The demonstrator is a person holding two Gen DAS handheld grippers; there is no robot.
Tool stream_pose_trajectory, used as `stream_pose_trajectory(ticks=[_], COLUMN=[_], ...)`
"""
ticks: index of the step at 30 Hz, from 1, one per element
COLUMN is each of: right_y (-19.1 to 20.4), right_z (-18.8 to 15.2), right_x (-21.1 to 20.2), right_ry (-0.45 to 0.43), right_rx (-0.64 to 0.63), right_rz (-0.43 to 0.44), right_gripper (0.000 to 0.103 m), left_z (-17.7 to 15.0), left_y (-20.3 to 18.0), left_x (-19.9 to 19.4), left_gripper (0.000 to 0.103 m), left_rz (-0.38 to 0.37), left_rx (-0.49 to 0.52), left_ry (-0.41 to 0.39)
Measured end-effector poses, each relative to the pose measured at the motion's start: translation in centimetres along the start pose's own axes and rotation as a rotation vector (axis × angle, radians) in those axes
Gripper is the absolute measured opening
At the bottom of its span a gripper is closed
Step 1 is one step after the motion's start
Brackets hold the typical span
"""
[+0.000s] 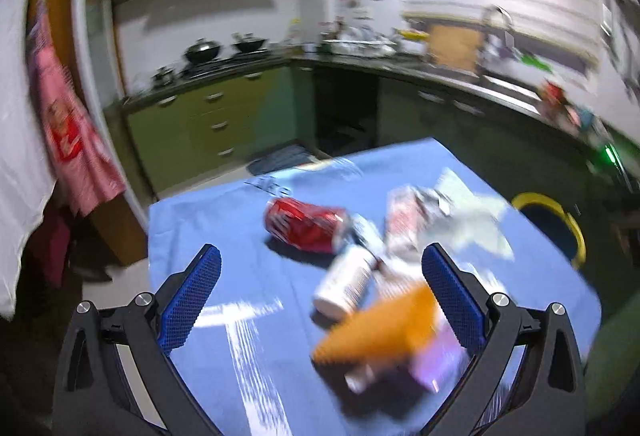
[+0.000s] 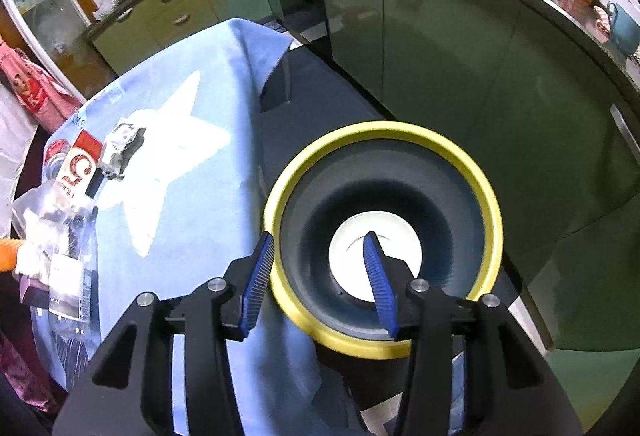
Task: Collect trash
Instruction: 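Grasp the orange scrubbing brush with the left gripper and lift it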
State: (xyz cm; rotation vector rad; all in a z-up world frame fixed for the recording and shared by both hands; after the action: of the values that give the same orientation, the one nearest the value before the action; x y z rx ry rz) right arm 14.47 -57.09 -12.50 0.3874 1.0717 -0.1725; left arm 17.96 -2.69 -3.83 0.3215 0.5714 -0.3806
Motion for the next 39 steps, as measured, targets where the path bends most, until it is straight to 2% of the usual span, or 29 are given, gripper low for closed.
stream_pose_trajectory(ticks=[4,6,11,13,16,20,23,27,30,33,36,39], right_y=[0.0,0.1,0.4,0.3,0.1,0.3,0.6,1.2,1.6,1.6,1.3,0.3], right_z=[-0.4,-0.6,-1.2,-1.3,-1.3,-1.2,-1.2,-1.4,-1.6,-2.0,-2.6,-3.4], right_x=[-0.1,-0.1,0.2,0.3,0.5,0.6,0.7,0.7,0.4,-0.3,-1.1,-2.7], right_ry=[-0.005,-0.009,-0.003,0.0,0.001,-0.002,0.0,-0.004,-0.019,-0.044,-0.074,-0.121], right_rx=[-0.005,-0.005,-0.017,-0.017,-0.009,-0.008,-0.016,-0.022,-0.028,-0.028,-0.022,-0.004], right_rz=[0.009,0.016,0.018,0.02,0.02,0.026,0.032,0.046,0.049,0.054,0.051,0.045], right_gripper=[0.044,0.044,0.044,0.044,0.045,0.045,0.045,0.045,0.045,0.047,0.047,0.047], left_z=[-1.4,-1.7,-1.8,-2.0,-2.2,-2.6,-2.5,-1.6,-0.3,1.5,3.3,6.1], left_y=[-3.5,-4.2,-3.6,-3.6,-4.2,-4.3,-3.7,-2.4,-1.5,-1.3,-2.3,-5.6], left_x=[-1.4,-1.0,1.9,2.6,3.2,4.3,4.3,2.8,1.0,-1.1,-2.6,-3.4], left_gripper=[0.099,0.099,0.07,0.063,0.057,0.027,0.018,0.017,0.017,0.017,0.017,0.017], left_rz=[-0.036,-0.037,-0.074,-0.12,-0.136,-0.178,-0.196,-0.169,-0.13,-0.122,-0.169,-0.268], left_rx=[0.124,0.14,0.128,0.126,0.154,0.142,0.112,0.092,0.085,0.089,0.096,0.142], left_ry=[0.019,0.035,0.1,0.12,0.134,0.17,0.166,0.13,0.09,0.053,0.028,0.007])
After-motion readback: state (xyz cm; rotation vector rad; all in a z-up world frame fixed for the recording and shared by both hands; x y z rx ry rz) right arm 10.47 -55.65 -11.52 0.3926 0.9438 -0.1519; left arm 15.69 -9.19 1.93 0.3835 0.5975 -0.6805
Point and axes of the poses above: each gripper's, at about its wrist camera, not at the fingertips, and x roughly the way its jaws point, y to its left, z to its top, the point moved 2 cm from there along x, roughly the way its jaws point, and after that the axes turned 7 degrees about x, right-handed, at the moved point
